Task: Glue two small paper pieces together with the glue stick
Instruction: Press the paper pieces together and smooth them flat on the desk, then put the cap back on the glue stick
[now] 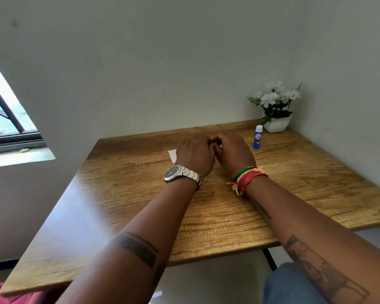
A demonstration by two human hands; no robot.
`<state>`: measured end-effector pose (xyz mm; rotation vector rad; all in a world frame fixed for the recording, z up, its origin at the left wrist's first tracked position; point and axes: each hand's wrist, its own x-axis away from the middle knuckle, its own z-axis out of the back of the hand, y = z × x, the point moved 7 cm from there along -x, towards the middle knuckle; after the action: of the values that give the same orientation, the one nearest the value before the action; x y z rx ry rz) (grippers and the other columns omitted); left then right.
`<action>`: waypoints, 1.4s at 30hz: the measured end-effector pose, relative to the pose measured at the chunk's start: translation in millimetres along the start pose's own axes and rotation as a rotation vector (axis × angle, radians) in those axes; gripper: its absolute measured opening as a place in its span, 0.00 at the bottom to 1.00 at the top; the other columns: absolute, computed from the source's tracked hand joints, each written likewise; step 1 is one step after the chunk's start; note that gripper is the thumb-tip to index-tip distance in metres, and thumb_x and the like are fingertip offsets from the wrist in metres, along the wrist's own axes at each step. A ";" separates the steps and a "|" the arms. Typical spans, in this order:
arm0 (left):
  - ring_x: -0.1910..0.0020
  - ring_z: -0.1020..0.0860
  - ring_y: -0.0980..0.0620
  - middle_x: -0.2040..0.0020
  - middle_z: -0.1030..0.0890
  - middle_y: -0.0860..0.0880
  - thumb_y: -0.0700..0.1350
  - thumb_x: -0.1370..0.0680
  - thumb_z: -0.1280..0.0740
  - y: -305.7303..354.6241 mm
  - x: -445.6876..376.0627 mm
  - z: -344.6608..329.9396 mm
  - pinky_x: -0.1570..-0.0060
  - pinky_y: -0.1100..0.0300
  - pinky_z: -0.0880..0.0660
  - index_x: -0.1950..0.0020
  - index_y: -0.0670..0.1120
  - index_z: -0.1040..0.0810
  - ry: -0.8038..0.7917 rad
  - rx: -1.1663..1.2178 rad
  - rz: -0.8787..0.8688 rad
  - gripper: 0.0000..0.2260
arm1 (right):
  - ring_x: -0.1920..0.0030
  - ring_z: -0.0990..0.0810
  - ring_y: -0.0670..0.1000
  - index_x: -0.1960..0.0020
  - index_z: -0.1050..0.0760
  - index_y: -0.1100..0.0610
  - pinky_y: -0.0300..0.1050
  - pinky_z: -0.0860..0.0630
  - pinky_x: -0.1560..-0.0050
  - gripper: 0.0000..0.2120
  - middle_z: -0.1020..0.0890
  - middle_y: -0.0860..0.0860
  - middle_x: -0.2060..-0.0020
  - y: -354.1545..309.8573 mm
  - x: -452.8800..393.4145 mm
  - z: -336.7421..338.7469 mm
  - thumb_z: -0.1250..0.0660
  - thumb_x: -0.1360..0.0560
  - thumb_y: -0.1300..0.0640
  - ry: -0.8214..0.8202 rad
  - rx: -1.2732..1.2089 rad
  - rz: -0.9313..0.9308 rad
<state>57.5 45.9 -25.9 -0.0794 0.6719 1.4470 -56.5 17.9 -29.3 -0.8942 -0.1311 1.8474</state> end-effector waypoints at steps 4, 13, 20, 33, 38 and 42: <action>0.50 0.19 0.45 0.49 0.15 0.47 0.49 0.19 0.39 26.0 -16.3 -12.6 0.51 0.50 0.21 0.44 0.49 0.17 -0.009 0.176 0.034 0.12 | 0.43 0.22 0.58 0.42 0.19 0.57 0.52 0.25 0.44 0.11 0.19 0.57 0.44 34.2 -4.6 29.0 0.32 0.22 0.55 0.099 0.138 -0.097; 0.41 0.21 0.46 0.41 0.17 0.46 0.45 0.22 0.35 40.5 -30.7 -55.5 0.52 0.58 0.30 0.41 0.48 0.17 -0.077 0.272 0.164 0.12 | 0.40 0.21 0.60 0.32 0.26 0.56 0.53 0.23 0.42 0.21 0.20 0.58 0.38 70.9 -5.0 12.7 0.29 0.24 0.59 -0.037 0.092 -0.217; 0.45 0.19 0.49 0.43 0.16 0.48 0.43 0.21 0.35 34.5 -34.5 -57.6 0.55 0.60 0.29 0.42 0.50 0.18 -0.035 0.365 0.281 0.11 | 0.43 0.18 0.55 0.39 0.21 0.54 0.50 0.21 0.43 0.12 0.16 0.53 0.43 74.6 -5.2 15.7 0.31 0.22 0.59 0.031 0.046 -0.199; 0.43 0.20 0.50 0.40 0.16 0.49 0.43 0.20 0.36 37.6 -31.0 -69.2 0.48 0.61 0.29 0.37 0.48 0.18 -0.062 0.399 0.260 0.13 | 0.50 0.17 0.55 0.42 0.26 0.54 0.51 0.19 0.49 0.09 0.16 0.54 0.50 73.1 2.5 20.4 0.32 0.22 0.60 0.010 -0.094 -0.226; 0.43 0.20 0.50 0.41 0.17 0.48 0.42 0.20 0.37 31.9 -27.6 -70.4 0.51 0.61 0.29 0.38 0.48 0.19 -0.051 0.393 0.307 0.13 | 0.49 0.18 0.55 0.41 0.26 0.54 0.52 0.19 0.48 0.11 0.16 0.55 0.49 71.2 0.3 9.1 0.32 0.22 0.59 -0.075 -0.006 -0.227; 0.46 0.20 0.50 0.45 0.17 0.49 0.43 0.21 0.36 34.0 -29.4 -66.2 0.53 0.61 0.30 0.42 0.49 0.18 -0.012 0.427 0.323 0.10 | 0.50 0.19 0.52 0.44 0.25 0.54 0.46 0.22 0.53 0.11 0.18 0.52 0.50 75.8 3.6 25.0 0.29 0.25 0.59 0.055 -0.106 -0.238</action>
<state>2.0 -4.0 -54.6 0.3855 1.0038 1.5754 -130.0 -6.6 -48.8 -0.9592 -0.2911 1.6056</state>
